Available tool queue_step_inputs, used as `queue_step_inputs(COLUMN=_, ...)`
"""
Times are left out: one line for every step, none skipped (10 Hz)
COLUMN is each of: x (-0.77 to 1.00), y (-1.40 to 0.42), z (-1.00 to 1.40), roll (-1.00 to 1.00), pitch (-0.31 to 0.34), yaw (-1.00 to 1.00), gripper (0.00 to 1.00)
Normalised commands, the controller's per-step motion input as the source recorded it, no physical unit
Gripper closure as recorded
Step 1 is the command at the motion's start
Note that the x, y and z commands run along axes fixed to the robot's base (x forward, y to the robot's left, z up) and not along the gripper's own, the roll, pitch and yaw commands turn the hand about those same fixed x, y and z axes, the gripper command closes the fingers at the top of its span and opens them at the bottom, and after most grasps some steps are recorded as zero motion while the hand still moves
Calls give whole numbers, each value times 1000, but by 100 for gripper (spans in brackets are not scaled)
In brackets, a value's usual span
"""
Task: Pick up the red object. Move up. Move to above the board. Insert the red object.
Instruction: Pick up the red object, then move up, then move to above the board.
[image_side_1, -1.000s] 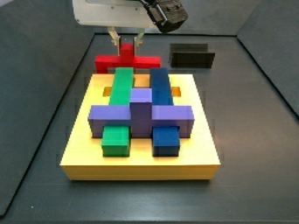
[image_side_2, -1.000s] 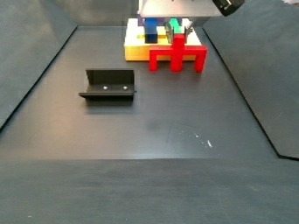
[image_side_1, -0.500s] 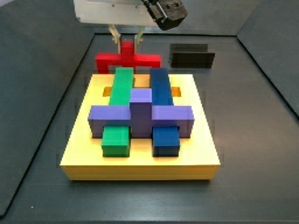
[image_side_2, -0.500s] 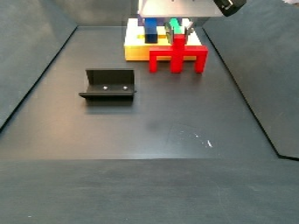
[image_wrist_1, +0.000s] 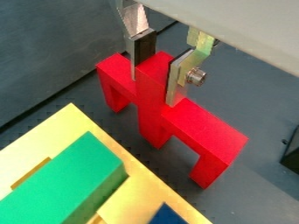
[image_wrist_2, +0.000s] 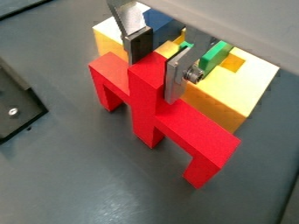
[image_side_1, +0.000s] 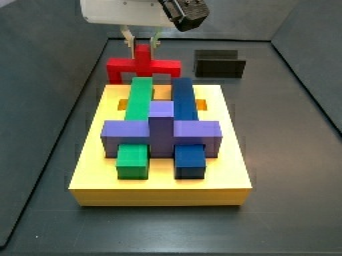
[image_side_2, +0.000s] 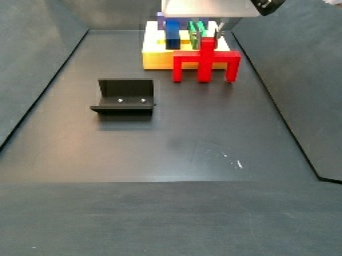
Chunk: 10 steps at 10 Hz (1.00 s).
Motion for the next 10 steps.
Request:
queue_step_inputs(x=0, y=0, z=0, roll=0, pitch=0, yaw=0, gripper=100)
queue_step_inputs(x=0, y=0, z=0, roll=0, pitch=0, yaw=0, gripper=100)
queue_step_inputs(x=0, y=0, z=0, roll=0, pitch=0, yaw=0, gripper=100)
queue_step_inputs(x=0, y=0, z=0, roll=0, pitch=0, yaw=0, gripper=100)
queue_step_inputs(x=0, y=0, z=833, roll=0, pitch=0, yaw=0, gripper=100)
queue_step_inputs(x=80, y=53, z=880, roll=0, pitch=-32, yaw=55, gripper=100)
queue_step_inputs(x=28, y=32, z=687, roll=-24, pitch=20, yaw=57, gripper=100)
queue_step_inputs(x=32, y=2, z=366, roll=-63, pitch=26, yaw=28, gripper=100)
queue_step_inputs(x=0, y=0, z=1400, roll=0, pitch=0, yaw=0, gripper=100)
queue_step_inputs(x=-42, y=-6, z=1400, roll=7, pitch=36, yaw=-9, gripper=100)
